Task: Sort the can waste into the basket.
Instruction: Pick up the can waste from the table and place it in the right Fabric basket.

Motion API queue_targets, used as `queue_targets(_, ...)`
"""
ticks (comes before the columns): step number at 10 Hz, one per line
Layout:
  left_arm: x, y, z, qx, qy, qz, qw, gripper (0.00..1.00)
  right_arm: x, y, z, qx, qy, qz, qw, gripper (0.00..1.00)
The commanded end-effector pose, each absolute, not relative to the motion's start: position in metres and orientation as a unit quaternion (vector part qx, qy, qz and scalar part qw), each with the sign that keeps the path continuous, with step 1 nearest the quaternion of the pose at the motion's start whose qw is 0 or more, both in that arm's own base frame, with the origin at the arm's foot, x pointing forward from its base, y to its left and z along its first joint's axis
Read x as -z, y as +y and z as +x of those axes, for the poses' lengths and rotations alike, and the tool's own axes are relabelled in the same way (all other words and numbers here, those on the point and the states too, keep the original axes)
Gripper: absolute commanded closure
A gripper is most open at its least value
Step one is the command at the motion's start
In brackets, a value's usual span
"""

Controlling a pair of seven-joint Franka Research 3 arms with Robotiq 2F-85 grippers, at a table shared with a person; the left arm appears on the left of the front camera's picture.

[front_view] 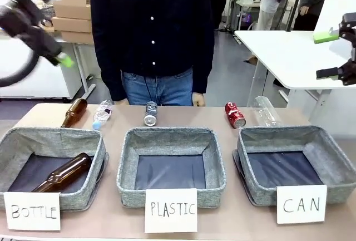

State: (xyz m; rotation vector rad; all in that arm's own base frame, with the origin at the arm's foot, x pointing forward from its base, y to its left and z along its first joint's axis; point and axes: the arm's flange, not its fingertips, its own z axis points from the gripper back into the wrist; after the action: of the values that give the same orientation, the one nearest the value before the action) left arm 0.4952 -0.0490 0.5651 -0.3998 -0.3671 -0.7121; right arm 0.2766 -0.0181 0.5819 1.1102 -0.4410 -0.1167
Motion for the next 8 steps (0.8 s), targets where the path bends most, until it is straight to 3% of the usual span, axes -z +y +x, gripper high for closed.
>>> queue_targets(1, -0.535, -0.095, 0.603, 0.315, -0.171, -0.166, 0.919, 0.00, -0.583, -0.017, 0.279, 0.043, -0.216, 0.531, 0.818, 0.00)
queue_targets(2, -0.504, -0.118, 0.636, 0.316, -0.180, -0.142, 0.921, 0.00, -0.583, -0.017, 0.279, 0.043, -0.216, 0.531, 0.818, 0.00)
queue_targets(5, -0.397, -0.186, 0.719, 0.306, -0.144, -0.222, 0.914, 0.00, -0.583, -0.017, 0.279, 0.043, -0.216, 0.531, 0.818, 0.00)
queue_targets(6, -0.382, -0.205, 0.710, 0.318, -0.055, -0.258, 0.910, 0.00, -0.583, -0.017, 0.279, 0.043, -0.216, 0.531, 0.818, 0.00)
queue_targets(7, -0.389, -0.179, 0.691, 0.323, -0.150, -0.207, 0.911, 0.00, -0.583, -0.017, 0.279, 0.043, -0.216, 0.531, 0.818, 0.00)
queue_targets(8, -0.389, -0.179, 0.691, 0.323, -0.150, -0.207, 0.911, 0.00, -0.583, -0.017, 0.279, 0.043, -0.216, 0.531, 0.818, 0.00)
